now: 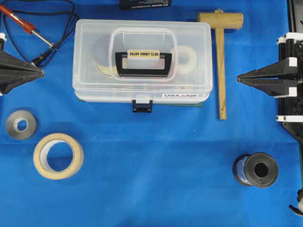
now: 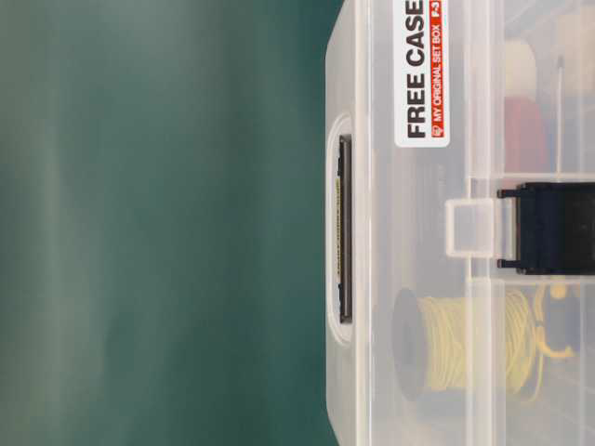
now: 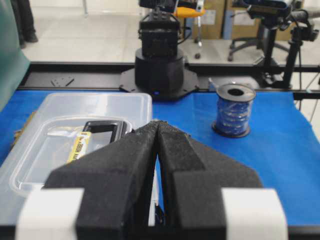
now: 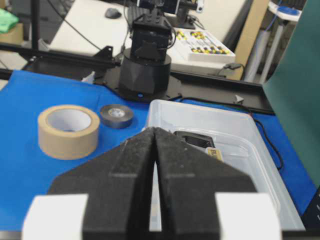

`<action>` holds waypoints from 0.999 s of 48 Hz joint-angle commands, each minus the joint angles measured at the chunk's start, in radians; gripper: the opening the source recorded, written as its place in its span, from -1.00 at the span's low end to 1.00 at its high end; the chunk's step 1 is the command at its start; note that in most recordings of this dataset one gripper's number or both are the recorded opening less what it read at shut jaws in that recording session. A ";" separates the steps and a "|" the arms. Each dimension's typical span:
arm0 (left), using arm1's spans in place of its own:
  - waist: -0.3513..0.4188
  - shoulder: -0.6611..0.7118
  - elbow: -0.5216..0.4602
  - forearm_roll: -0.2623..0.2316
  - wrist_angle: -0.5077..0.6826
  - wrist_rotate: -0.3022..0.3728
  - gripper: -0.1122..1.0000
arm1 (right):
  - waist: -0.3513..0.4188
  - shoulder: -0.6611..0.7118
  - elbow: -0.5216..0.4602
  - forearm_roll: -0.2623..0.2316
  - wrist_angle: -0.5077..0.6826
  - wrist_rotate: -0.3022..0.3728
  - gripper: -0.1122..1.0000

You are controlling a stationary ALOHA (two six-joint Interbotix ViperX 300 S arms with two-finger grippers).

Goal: Open the tool box with both arms.
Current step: 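Move both grippers inward toward the left and right sides of the clear box lid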

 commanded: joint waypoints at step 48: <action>0.149 0.040 0.028 -0.031 0.462 0.035 0.79 | -0.160 0.166 -0.032 0.037 0.400 0.023 0.71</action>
